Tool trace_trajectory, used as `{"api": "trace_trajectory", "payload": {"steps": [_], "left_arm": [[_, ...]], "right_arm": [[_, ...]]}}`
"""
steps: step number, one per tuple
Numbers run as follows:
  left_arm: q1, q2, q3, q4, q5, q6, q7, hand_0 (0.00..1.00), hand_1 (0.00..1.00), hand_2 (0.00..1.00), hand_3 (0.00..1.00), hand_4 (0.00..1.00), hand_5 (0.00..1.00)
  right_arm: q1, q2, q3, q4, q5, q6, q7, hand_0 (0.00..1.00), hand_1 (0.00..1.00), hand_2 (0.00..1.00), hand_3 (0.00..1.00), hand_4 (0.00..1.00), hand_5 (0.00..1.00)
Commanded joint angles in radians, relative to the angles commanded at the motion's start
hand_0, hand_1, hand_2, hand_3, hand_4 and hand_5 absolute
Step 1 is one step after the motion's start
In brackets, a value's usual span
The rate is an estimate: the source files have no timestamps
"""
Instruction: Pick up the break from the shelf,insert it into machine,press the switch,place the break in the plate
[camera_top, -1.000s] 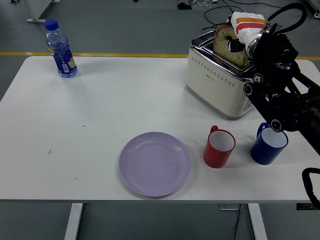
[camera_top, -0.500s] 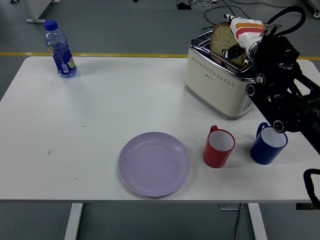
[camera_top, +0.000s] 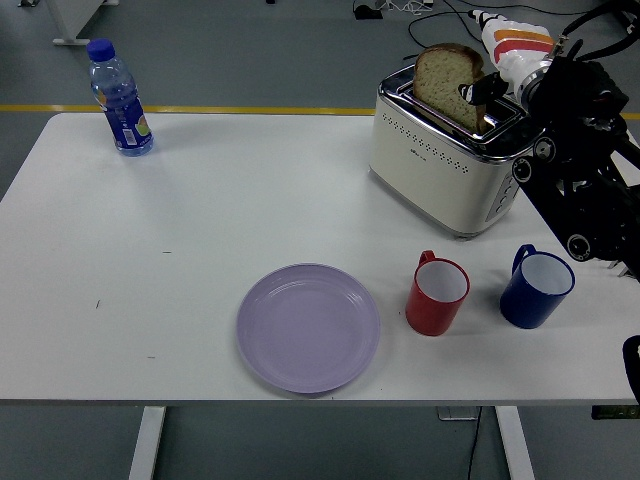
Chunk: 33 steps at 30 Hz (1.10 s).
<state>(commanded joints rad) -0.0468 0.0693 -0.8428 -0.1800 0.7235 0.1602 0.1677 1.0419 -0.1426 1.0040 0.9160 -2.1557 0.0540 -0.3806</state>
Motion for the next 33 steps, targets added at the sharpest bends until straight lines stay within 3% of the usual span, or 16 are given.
{"api": "trace_trajectory", "payload": {"steps": [7, 14, 16, 20, 21, 25, 26, 27, 28, 33], "left_arm": [[0.004, -0.003, -0.012, 0.000, 0.017, -0.001, 0.004, 0.686, 0.604, 0.659, 0.681, 0.434, 0.998], [0.007, -0.002, -0.015, 0.000, 0.022, -0.001, 0.004, 0.686, 0.607, 0.659, 0.681, 0.434, 0.998], [0.008, -0.002, -0.016, 0.000, 0.023, -0.001, 0.003, 0.685, 0.606, 0.660, 0.681, 0.433, 0.998], [0.008, -0.002, -0.015, 0.000, 0.022, -0.002, 0.003, 0.685, 0.606, 0.660, 0.681, 0.433, 0.998], [0.008, -0.002, -0.015, 0.000, 0.022, -0.002, 0.003, 0.684, 0.608, 0.660, 0.681, 0.431, 0.998], [0.007, -0.003, -0.015, 0.000, 0.020, -0.002, 0.002, 0.684, 0.608, 0.660, 0.681, 0.431, 0.998], [0.007, -0.003, -0.015, 0.000, 0.019, -0.002, 0.002, 0.684, 0.608, 0.660, 0.681, 0.431, 0.998], [0.007, -0.003, -0.015, 0.000, 0.019, -0.002, 0.002, 0.684, 0.608, 0.660, 0.681, 0.431, 0.998], [0.007, -0.003, -0.016, 0.000, 0.019, -0.002, 0.002, 0.684, 0.608, 0.660, 0.681, 0.430, 0.998], [0.008, -0.005, -0.022, 0.000, 0.022, -0.003, 0.002, 0.684, 0.608, 0.660, 0.681, 0.430, 0.998]], "right_arm": [[-0.005, 0.007, -0.016, 0.005, 0.014, 0.008, -0.001, 0.885, 0.820, 0.978, 0.998, 0.793, 0.124], [-0.025, -0.023, 0.036, 0.049, 0.023, -0.014, -0.002, 0.885, 0.821, 0.977, 0.998, 0.790, 0.127], [-0.036, -0.037, 0.047, 0.069, 0.039, -0.044, -0.007, 0.858, 0.802, 0.954, 0.987, 0.764, 0.156], [-0.072, -0.076, 0.066, 0.124, 0.109, -0.155, -0.013, 0.858, 0.802, 0.954, 0.987, 0.764, 0.156], [-0.082, -0.087, 0.072, 0.139, 0.130, -0.194, -0.010, 0.553, 0.546, 0.623, 0.865, 0.464, 0.129], [-0.145, -0.147, 0.103, 0.207, 0.231, -0.357, 0.034, 0.553, 0.546, 0.623, 0.865, 0.464, 0.129], [-0.154, -0.155, 0.105, 0.216, 0.257, -0.376, 0.038, 0.553, 0.546, 0.623, 0.865, 0.464, 0.129], [-0.174, -0.170, 0.113, 0.233, 0.284, -0.391, 0.046, 0.553, 0.546, 0.623, 0.865, 0.464, 0.129], [-0.191, -0.181, 0.118, 0.246, 0.310, -0.401, 0.051, 0.328, 0.288, 0.385, 0.784, 0.311, 0.002], [-0.266, -0.218, 0.138, 0.295, 0.313, -0.422, 0.067, 0.328, 0.288, 0.385, 0.784, 0.311, 0.002]]}}
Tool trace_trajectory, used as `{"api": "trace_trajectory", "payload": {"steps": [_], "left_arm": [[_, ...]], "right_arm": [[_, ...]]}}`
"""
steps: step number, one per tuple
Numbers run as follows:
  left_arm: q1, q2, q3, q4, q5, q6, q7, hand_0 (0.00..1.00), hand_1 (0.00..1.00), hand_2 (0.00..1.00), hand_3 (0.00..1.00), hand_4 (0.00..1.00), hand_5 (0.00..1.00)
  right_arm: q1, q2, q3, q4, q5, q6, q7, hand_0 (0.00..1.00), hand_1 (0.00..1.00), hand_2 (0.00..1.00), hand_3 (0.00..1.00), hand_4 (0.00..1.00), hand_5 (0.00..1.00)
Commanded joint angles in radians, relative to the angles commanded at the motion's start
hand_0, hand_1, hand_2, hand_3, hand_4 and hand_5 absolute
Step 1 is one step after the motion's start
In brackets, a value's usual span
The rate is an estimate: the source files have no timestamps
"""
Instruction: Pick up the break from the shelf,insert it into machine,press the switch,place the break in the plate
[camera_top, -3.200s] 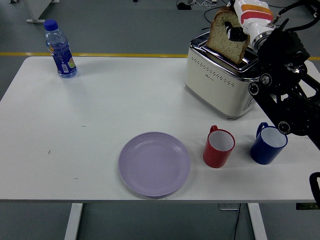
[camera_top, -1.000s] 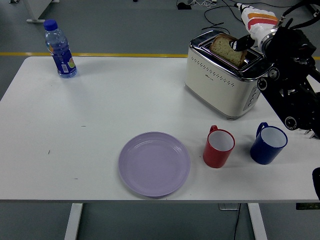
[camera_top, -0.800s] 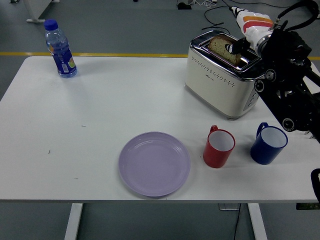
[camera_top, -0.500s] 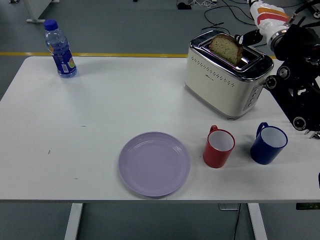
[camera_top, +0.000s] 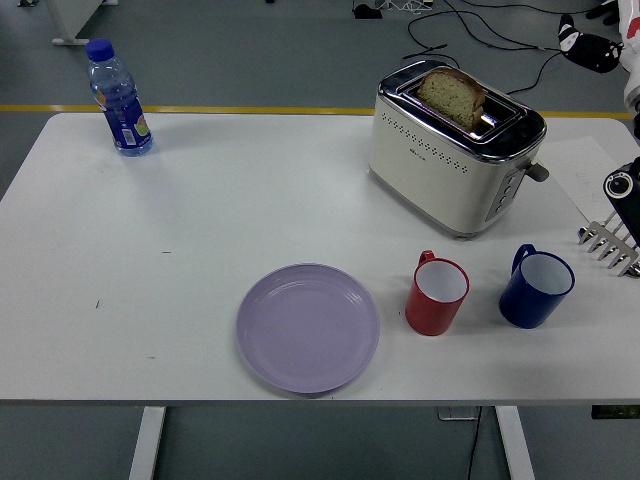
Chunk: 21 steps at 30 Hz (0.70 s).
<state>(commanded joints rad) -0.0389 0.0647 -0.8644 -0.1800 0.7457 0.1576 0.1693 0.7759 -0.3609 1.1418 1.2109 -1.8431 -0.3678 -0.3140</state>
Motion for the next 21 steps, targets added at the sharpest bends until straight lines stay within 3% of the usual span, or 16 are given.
{"api": "trace_trajectory", "payload": {"steps": [1, 14, 21], "left_arm": [[0.000, -0.001, -0.002, 0.000, 0.002, 0.000, 0.000, 0.683, 0.609, 0.661, 0.682, 0.429, 0.998], [0.001, -0.003, -0.016, 0.000, 0.016, -0.003, -0.001, 0.682, 0.610, 0.661, 0.683, 0.426, 0.998], [0.002, -0.003, -0.010, 0.000, 0.011, -0.003, -0.002, 0.682, 0.610, 0.661, 0.683, 0.425, 0.998]], "right_arm": [[-0.024, -0.010, 0.006, 0.012, -0.001, -0.002, 0.006, 0.224, 0.199, 0.309, 0.734, 0.390, 0.002], [-0.223, -0.061, 0.058, 0.065, -0.003, 0.054, -0.001, 0.202, 0.167, 0.269, 0.702, 0.398, 0.002], [-0.296, -0.064, 0.054, 0.069, 0.004, 0.070, 0.001, 0.202, 0.162, 0.265, 0.687, 0.400, 0.002]]}}
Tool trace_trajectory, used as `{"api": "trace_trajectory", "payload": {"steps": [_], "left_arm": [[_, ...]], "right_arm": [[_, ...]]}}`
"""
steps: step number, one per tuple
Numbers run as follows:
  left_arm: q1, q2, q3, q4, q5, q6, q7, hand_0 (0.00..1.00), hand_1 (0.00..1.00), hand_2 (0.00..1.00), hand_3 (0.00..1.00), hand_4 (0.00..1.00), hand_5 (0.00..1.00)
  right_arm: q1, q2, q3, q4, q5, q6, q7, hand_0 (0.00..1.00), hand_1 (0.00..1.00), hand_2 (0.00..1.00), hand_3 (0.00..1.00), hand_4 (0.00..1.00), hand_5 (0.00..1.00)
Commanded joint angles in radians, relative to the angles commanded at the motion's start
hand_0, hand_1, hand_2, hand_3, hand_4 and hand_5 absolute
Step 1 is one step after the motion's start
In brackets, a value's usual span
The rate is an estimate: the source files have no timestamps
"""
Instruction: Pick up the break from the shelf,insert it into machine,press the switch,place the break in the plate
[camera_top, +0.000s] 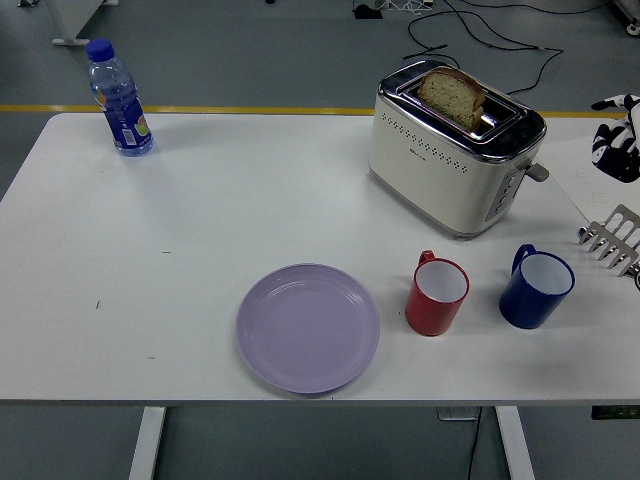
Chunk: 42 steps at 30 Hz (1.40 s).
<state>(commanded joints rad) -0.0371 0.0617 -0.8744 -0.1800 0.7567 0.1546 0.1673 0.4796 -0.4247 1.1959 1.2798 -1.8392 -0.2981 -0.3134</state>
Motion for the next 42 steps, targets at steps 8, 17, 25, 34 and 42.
{"api": "trace_trajectory", "payload": {"steps": [8, 17, 25, 34, 42], "left_arm": [[0.000, -0.002, 0.004, 0.000, -0.003, 0.000, 0.000, 0.681, 0.610, 0.661, 0.683, 0.423, 0.998], [-0.001, -0.002, 0.010, 0.000, -0.013, -0.001, -0.003, 0.681, 0.610, 0.660, 0.682, 0.423, 0.998], [-0.002, -0.002, 0.012, 0.000, -0.015, -0.001, -0.002, 0.681, 0.610, 0.660, 0.682, 0.422, 0.998], [-0.002, -0.002, 0.005, 0.000, -0.007, -0.001, -0.001, 0.681, 0.609, 0.660, 0.681, 0.422, 0.998], [-0.001, -0.002, -0.003, 0.000, 0.003, -0.002, 0.001, 0.681, 0.610, 0.660, 0.681, 0.422, 0.998]], "right_arm": [[-0.029, 0.024, -0.058, -0.040, -0.002, 0.020, 0.000, 0.193, 0.155, 0.258, 0.648, 0.407, 0.002], [-0.024, 0.037, -0.086, -0.068, -0.010, 0.034, -0.003, 0.191, 0.152, 0.254, 0.629, 0.412, 0.002], [-0.016, 0.048, -0.092, -0.070, -0.021, 0.031, -0.006, 0.191, 0.153, 0.254, 0.633, 0.410, 0.002], [-0.012, 0.049, -0.096, -0.055, -0.030, 0.031, -0.012, 0.190, 0.151, 0.253, 0.630, 0.407, 0.002], [-0.013, 0.051, -0.113, -0.055, -0.030, 0.039, -0.020, 0.190, 0.149, 0.251, 0.624, 0.406, 0.002]]}}
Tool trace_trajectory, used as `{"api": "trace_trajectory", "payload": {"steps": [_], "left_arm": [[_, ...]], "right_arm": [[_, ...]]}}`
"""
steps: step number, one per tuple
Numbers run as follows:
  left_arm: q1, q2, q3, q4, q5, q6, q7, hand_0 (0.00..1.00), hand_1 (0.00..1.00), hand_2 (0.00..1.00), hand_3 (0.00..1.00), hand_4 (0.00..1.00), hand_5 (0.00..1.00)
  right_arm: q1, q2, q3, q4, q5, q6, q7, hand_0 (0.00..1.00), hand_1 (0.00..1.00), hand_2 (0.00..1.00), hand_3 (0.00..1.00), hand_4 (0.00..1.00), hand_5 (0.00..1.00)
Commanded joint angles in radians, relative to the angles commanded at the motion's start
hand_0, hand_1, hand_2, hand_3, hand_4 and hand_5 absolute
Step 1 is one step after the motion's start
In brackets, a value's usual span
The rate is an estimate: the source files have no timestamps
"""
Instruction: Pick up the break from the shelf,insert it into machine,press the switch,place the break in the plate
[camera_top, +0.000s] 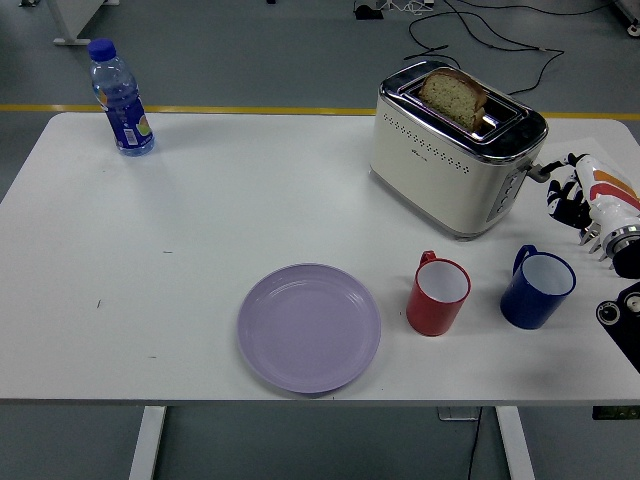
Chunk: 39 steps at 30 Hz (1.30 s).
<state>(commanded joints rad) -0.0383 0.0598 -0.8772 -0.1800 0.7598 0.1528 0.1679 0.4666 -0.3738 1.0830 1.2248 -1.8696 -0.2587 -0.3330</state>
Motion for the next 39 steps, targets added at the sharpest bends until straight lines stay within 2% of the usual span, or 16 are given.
{"api": "trace_trajectory", "payload": {"steps": [27, 39], "left_arm": [[0.006, -0.002, -0.009, 0.000, 0.017, -0.001, 0.005, 0.681, 0.611, 0.661, 0.680, 0.422, 0.998], [0.001, 0.001, 0.003, 0.000, 0.002, 0.000, 0.002, 0.681, 0.611, 0.660, 0.680, 0.422, 0.998]], "right_arm": [[0.012, 0.044, -0.036, -0.112, -0.010, -0.012, 0.005, 0.187, 0.149, 0.250, 0.623, 0.406, 0.002], [0.006, 0.033, 0.006, -0.109, -0.048, -0.005, -0.020, 0.187, 0.149, 0.250, 0.623, 0.407, 0.002]]}}
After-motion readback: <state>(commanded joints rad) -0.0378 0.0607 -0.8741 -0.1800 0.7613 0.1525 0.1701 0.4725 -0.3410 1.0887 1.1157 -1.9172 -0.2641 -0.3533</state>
